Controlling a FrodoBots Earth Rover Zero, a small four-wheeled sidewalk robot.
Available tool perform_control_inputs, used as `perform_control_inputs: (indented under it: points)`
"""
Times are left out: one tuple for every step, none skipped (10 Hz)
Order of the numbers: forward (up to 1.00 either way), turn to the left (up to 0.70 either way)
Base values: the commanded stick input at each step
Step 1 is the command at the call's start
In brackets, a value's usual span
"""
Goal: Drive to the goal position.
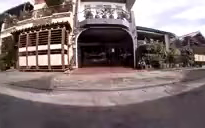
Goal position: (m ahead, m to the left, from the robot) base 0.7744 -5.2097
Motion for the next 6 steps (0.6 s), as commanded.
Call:
perform_control_inputs:
  points:
    - [0.00, -0.70]
    - [0.00, -0.70]
    - [0.00, -0.70]
    - [0.00, -0.70]
    - [0.00, -0.70]
    - [0.00, 0.00]
